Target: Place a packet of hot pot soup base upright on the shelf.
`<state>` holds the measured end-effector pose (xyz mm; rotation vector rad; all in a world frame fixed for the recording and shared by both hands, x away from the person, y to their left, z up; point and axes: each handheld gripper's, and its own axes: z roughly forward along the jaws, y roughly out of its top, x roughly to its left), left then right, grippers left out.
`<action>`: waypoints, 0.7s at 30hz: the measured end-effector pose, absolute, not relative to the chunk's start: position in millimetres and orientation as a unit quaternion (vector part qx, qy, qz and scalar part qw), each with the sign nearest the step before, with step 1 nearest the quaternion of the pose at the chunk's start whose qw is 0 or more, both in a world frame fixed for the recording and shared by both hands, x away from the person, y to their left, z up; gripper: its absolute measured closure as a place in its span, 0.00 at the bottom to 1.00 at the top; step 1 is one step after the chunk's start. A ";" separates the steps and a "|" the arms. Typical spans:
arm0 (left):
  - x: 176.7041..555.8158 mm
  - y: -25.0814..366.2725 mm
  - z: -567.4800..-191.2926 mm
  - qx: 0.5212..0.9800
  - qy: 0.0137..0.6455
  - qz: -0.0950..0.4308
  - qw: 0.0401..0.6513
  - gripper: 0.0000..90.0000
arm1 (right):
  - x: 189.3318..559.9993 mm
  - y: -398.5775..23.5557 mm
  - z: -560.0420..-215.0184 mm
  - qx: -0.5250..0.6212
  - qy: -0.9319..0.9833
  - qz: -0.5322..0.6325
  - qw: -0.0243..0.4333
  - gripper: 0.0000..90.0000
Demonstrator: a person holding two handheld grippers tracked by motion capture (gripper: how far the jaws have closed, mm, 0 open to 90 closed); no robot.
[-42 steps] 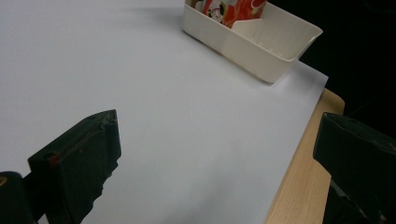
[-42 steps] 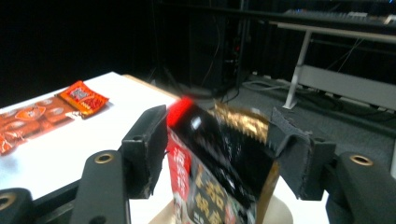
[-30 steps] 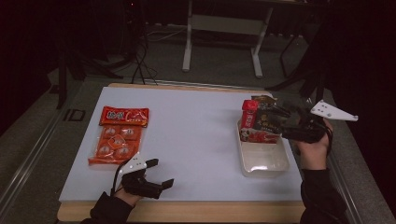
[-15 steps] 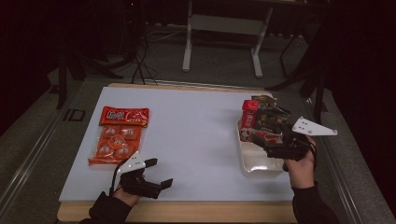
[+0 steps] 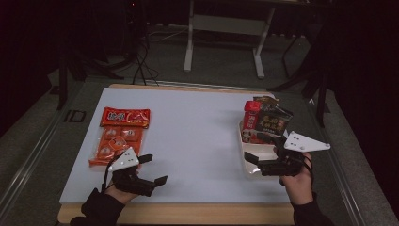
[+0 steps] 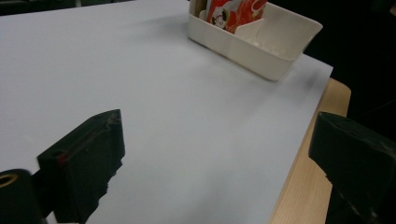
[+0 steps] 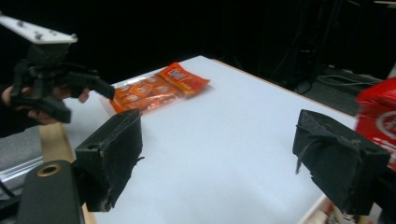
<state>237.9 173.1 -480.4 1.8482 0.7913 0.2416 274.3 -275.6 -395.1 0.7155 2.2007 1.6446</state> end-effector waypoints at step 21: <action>274.2 278.9 -460.9 0.716 0.445 0.229 0.486 0.68 | 253.6 -276.2 -413.8 0.220 0.771 0.583 0.128 0.15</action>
